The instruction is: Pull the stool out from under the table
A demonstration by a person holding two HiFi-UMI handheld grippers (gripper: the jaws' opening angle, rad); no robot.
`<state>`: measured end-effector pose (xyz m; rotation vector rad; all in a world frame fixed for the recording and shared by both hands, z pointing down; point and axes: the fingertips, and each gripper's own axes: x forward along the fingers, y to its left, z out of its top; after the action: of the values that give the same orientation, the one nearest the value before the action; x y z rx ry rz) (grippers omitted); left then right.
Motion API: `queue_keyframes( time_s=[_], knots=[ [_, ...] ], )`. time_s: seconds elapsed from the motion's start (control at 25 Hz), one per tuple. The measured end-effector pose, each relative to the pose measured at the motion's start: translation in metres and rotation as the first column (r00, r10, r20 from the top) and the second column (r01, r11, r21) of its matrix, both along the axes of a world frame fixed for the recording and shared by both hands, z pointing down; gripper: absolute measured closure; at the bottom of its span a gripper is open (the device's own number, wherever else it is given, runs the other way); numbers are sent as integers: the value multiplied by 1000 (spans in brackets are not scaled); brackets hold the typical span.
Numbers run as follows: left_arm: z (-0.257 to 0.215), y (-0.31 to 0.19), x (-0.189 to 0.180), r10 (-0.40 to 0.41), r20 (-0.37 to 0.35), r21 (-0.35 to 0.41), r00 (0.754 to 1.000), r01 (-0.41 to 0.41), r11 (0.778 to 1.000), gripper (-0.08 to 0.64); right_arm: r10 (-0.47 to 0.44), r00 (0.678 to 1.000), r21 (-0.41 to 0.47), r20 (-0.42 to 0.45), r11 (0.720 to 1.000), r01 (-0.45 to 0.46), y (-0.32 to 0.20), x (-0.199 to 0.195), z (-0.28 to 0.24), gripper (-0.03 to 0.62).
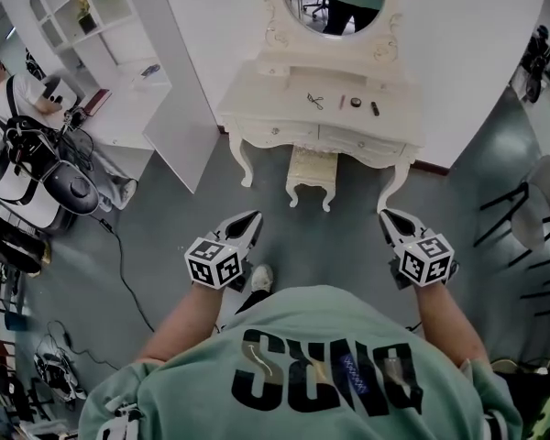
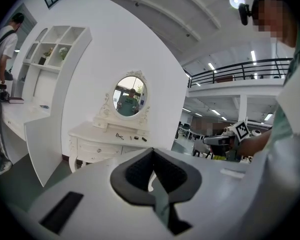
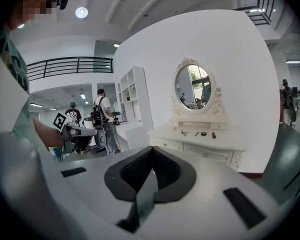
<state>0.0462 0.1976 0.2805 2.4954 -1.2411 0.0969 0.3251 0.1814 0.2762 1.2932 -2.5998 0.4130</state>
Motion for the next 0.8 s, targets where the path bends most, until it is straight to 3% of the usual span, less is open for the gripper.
queue_keyframes(
  time_s=[0.2,0.48,0.8],
  knots=[
    [17,-50,-38,33,-38,-1,999,-33,999,560,23,999,-8,-29,1000,-23,-42,-40,8,603],
    [27,-169,-106,113,-84,10,990,-112,994,560,84,995,11,-57,996,-83,-143,-116,4,603],
    [20,-282,-175,193,-64,-22,979,-195,981,560,175,984,-16,-44,984,-176,-238,-177,0,603]
  ],
)
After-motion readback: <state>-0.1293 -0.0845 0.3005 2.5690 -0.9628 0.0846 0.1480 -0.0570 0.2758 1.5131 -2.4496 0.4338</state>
